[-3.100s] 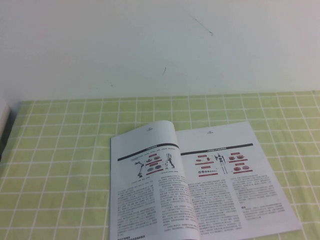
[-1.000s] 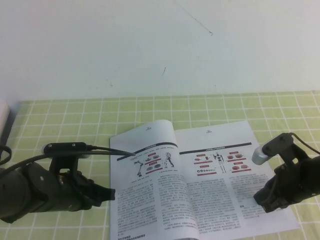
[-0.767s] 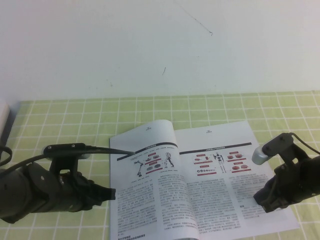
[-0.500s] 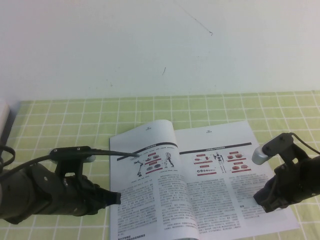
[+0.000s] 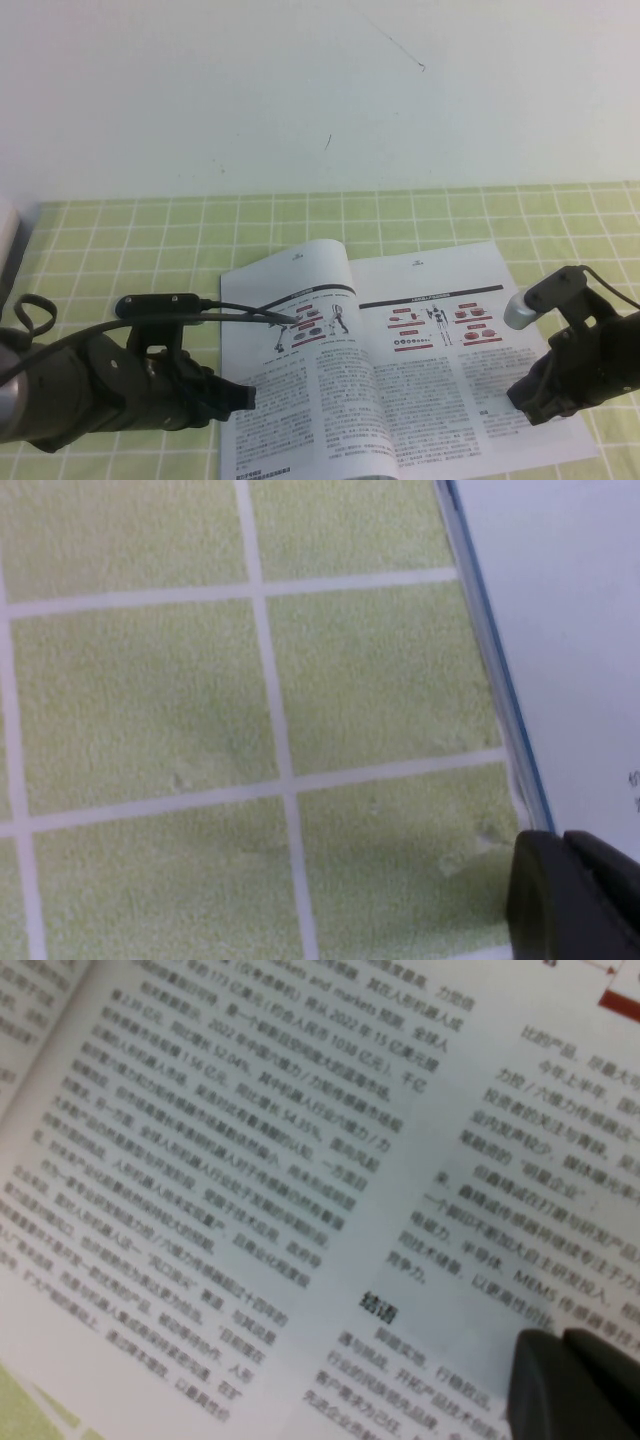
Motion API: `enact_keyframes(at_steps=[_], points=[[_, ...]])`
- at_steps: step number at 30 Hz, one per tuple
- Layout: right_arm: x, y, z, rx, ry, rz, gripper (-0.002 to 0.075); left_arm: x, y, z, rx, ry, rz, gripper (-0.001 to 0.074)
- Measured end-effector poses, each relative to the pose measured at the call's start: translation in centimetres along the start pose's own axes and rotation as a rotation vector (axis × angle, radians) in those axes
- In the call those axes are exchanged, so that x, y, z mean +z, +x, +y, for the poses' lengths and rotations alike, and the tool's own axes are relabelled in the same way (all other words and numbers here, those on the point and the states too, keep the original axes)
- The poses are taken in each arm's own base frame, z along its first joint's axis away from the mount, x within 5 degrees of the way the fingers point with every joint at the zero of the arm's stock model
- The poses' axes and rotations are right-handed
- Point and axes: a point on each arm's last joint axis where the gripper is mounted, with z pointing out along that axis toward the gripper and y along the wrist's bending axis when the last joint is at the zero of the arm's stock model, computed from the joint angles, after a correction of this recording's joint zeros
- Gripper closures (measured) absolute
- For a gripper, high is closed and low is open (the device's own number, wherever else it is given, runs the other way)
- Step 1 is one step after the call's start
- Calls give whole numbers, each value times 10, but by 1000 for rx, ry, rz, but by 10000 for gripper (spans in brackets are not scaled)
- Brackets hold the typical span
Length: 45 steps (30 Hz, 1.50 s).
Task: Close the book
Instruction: 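Close the open booklet and leave it lying on the table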
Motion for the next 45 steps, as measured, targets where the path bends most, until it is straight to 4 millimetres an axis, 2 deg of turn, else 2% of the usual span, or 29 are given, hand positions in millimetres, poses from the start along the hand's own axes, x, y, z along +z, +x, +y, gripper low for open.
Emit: enact_keyframes(at_steps=[5,9,12,18,23,27,30,33,37,41,45], points=[[0,0,0,0,0,0,729,5,0,-1,-13,0,13,738],[0,0,0,4,-1,-2,729,5,1,-12,14,22,13,738],[0,0,0,8,-1,-3,729,6,-1,-29,54,58,5,738],[1,-1,0,28,-5,-10,729,3,-5,-79,133,176,4,738],[1,-1,0,46,-6,-19,729,-9,-28,-118,160,273,-78,738],[-1,-4,-4,56,57,-42,729,-20,-45,-138,182,345,-104,738],[-14,-11,-8,44,140,-97,729,-28,-54,-148,216,397,-93,738],[-21,-15,-5,27,148,-121,729,-30,-52,-150,306,405,-66,738],[-16,-12,-2,33,94,-93,729,-27,-47,-141,380,346,18,738],[2,-3,-5,56,57,-33,729,-21,-44,-121,366,187,74,738],[8,-1,-7,72,32,-16,729,-18,-44,-96,339,-42,104,738]])
